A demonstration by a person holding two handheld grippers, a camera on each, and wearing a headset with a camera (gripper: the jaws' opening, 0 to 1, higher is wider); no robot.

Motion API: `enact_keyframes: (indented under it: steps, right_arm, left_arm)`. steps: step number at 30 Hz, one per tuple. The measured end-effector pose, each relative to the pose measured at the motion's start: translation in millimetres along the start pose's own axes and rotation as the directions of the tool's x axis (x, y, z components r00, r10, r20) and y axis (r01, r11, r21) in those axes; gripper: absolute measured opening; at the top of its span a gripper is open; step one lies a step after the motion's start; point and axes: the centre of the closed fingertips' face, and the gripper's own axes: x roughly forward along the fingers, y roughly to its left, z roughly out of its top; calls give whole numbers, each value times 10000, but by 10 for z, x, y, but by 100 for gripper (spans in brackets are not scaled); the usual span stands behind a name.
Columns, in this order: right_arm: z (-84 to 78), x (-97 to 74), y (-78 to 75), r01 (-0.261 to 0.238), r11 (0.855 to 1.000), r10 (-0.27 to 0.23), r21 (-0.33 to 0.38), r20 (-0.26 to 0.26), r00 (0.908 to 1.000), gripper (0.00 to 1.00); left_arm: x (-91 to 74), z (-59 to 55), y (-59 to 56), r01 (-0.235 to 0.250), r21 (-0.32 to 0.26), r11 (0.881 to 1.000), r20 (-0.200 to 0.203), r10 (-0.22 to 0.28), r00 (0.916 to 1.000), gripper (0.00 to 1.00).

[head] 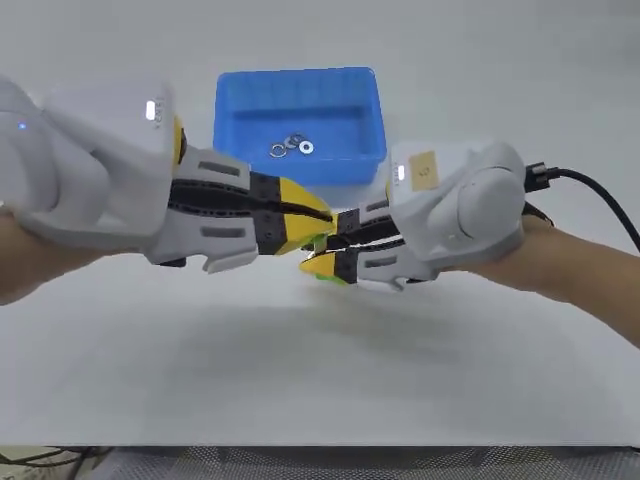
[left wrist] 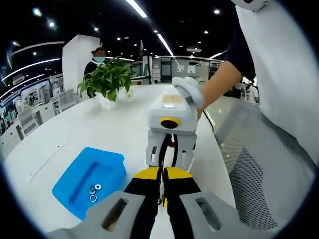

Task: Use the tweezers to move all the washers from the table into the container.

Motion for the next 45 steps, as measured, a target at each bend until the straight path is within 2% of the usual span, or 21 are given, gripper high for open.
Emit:
enact_keyframes:
  steps: [4,9,12,15,20,22,27,34,40,45]
  right_arm:
    - [-1,-17,18,90,9999,-90,61,42,10000,10]
    - [27,-31,20,249,9994,-252,228,138,9996,10]
    - [91,-62,31,322,9992,-327,230,232,9992,10]
    - [172,-111,30,407,9989,-414,215,345,9985,10]
    - [322,-205,9,613,9979,-622,215,460,9970,10]
    - [388,-231,12,622,9979,-630,155,525,9966,10]
    - [592,-309,-33,762,9971,-755,-62,781,9941,10]
    - [746,-374,-165,1051,9939,-1025,-323,754,9919,10]
    - [896,-447,-271,1152,9915,-1106,-611,748,9911,10]
    - [1012,-511,-410,1351,9873,-1281,-838,839,9882,10]
  left_arm:
    - [-65,41,-52,-105,-270,9996,289,113,9995,15]
    - [-123,60,-68,-389,-379,9985,322,401,9987,19]
    - [-183,96,-54,-833,-419,9956,427,851,9955,25]
    - [-257,137,-56,-1098,-639,9919,665,1140,9913,26]
    - [-373,136,-67,-1499,-849,9850,764,1565,9847,34]
    - [-429,134,-76,-1706,-929,9810,839,1784,9804,41]
    - [-598,134,-74,-2361,-1273,9633,1053,2498,9625,54]
    - [-765,16,-106,-2790,-1795,9434,952,2989,9495,64]
    - [-880,-86,-109,-3093,-2043,9288,868,3319,9393,67]
    - [-972,-127,-69,-3418,-2229,9130,925,3689,9249,70]
